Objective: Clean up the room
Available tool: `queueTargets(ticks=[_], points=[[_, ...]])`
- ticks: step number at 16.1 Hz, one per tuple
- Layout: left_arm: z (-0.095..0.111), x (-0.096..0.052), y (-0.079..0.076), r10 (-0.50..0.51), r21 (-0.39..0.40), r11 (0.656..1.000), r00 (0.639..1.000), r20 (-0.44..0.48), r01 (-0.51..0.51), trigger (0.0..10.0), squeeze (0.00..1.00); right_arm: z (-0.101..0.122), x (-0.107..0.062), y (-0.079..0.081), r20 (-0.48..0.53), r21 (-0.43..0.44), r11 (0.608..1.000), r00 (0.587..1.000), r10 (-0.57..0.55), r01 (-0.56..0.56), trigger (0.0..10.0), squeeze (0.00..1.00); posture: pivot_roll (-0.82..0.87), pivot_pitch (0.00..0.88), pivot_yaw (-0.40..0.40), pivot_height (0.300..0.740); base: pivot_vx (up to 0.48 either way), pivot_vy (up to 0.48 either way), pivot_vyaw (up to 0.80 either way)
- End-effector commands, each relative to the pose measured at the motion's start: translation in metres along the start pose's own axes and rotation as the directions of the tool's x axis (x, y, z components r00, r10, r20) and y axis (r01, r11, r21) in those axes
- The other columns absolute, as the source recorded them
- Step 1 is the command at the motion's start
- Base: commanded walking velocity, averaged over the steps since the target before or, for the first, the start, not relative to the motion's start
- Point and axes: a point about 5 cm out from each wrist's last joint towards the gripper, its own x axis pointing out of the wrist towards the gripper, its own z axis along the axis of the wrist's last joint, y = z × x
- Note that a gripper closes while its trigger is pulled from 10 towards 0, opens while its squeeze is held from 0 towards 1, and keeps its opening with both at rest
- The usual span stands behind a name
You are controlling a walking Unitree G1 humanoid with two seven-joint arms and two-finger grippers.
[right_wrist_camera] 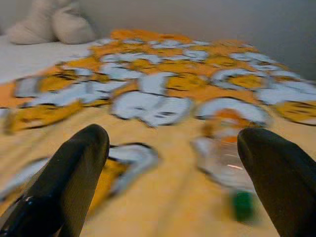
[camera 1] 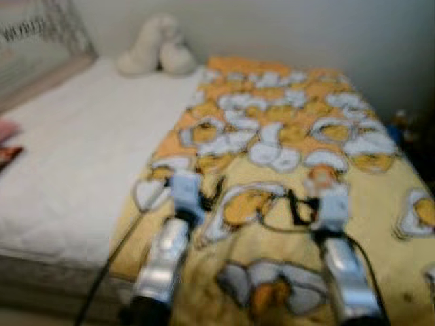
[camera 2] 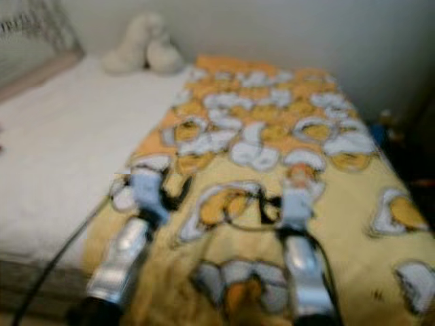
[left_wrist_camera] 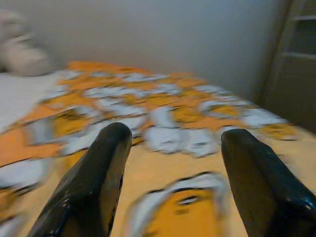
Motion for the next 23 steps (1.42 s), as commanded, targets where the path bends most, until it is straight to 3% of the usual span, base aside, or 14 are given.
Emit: queueTargets(ticks=[1, 6, 7, 10, 13, 18, 20, 22, 23], points=[[0.008, 0.000, 0.007, 0.004, 0.029, 1.000, 1.000, 0.029, -0.004, 10.0, 0.00, 0.003, 0.001, 0.005, 0.016, 0.012, 1.000, 1.000, 0.013, -0.013, 10.0, 0.00, 0.14, 0.000, 0.000, 0.740, 0.000, -0.480, 0.00], [0.010, 0.007, -0.002, -0.027, 0.021, 0.999, 0.999, 0.032, 0.027, 10.0, 0.00, 0.001, 0.000, 0.004, 0.011, 0.011, 1.000, 1.000, 0.010, -0.010, 10.0, 0.00, 0.14, 0.000, -0.006, 0.740, 0.000, -0.478, 0.00], [0.008, 0.023, -0.001, 0.002, 0.008, 1.000, 1.000, 0.009, -0.002, 10.0, 0.00, 0.000, -0.004, 0.004, 0.018, 0.010, 1.000, 1.000, 0.013, -0.013, 10.0, 0.00, 0.12, 0.000, -0.011, 0.740, 0.000, -0.454, 0.00], [0.005, 0.037, 0.010, 0.083, 0.050, 0.996, 0.994, -0.076, -0.079, 10.0, 0.00, -0.005, -0.014, 0.001, 0.003, -0.004, 1.000, 1.000, 0.017, -0.017, 10.0, 0.00, 0.09, 0.000, -0.020, 0.740, 0.082, -0.288, 0.00], [0.003, 0.029, 0.006, 0.013, -0.025, 1.000, 0.999, -0.039, -0.014, 10.0, 0.00, -0.012, -0.022, -0.001, -0.025, -0.005, 1.000, 1.000, -0.002, 0.002, 10.0, 0.00, 0.09, 0.000, -0.007, 0.740, 0.160, 0.000, 0.00], [-0.003, 0.030, 0.010, 0.063, -0.021, 0.998, 0.996, -0.066, -0.065, 10.0, 0.00, -0.019, -0.027, 0.018, -0.046, 0.010, 0.999, 0.998, 0.048, -0.048, 10.0, 0.00, 0.11, 0.000, -0.011, 0.740, 0.480, 0.000, 0.00], [-0.002, 0.030, 0.017, 0.096, 0.030, 0.995, 0.993, -0.062, -0.094, 10.0, 0.00, -0.018, -0.024, 0.016, -0.043, -0.005, 0.999, 0.998, 0.035, -0.036, 10.0, 0.00, 0.12, 0.000, -0.009, 0.740, 0.480, 0.000, 0.00], [-0.001, 0.031, 0.019, 0.091, 0.033, 0.995, 0.994, -0.056, -0.089, 10.0, 0.00, -0.016, -0.021, 0.013, -0.042, -0.032, 0.999, 0.999, 0.025, -0.027, 10.0, 0.00, 0.11, 0.000, -0.007, 0.740, 0.480, 0.000, 0.00], [0.001, 0.031, 0.019, 0.082, 0.043, 0.996, 0.996, -0.047, -0.080, 10.0, 1.00, -0.019, -0.021, 0.012, -0.065, -0.091, 0.995, 0.997, 0.031, -0.036, 10.0, 0.00, 0.11, 0.000, -0.009, 0.740, 0.480, 0.000, 0.00]])
